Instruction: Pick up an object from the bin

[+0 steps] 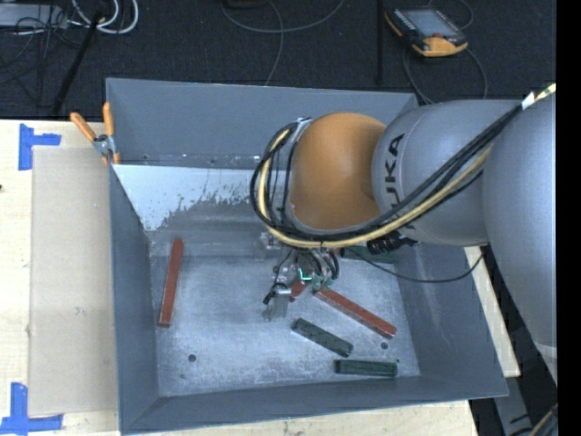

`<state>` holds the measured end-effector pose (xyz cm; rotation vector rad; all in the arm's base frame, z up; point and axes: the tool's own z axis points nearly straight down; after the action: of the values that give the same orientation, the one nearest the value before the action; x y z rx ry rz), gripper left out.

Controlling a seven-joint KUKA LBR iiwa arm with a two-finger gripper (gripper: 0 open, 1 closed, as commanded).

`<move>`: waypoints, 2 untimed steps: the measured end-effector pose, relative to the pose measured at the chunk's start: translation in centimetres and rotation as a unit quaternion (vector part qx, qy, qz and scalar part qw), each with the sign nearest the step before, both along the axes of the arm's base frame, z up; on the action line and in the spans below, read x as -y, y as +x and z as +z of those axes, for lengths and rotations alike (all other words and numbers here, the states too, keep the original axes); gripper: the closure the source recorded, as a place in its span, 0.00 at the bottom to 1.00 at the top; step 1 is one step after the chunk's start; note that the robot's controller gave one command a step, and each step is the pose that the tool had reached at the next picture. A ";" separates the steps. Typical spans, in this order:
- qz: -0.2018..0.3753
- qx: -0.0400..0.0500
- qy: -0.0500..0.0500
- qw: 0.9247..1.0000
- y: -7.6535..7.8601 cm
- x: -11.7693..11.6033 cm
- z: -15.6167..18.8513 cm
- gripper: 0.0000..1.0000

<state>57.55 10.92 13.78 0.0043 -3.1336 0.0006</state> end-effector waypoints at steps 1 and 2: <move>0.123 0.003 0.000 0.992 1.8 8.3 -6.2 0.00; 0.159 0.005 -0.001 0.987 4.7 14.0 -6.8 0.00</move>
Offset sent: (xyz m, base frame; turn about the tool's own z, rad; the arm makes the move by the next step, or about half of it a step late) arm 0.0182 -0.0805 -0.0609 -0.2504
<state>62.29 -3.09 6.96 0.5036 -3.1041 0.0047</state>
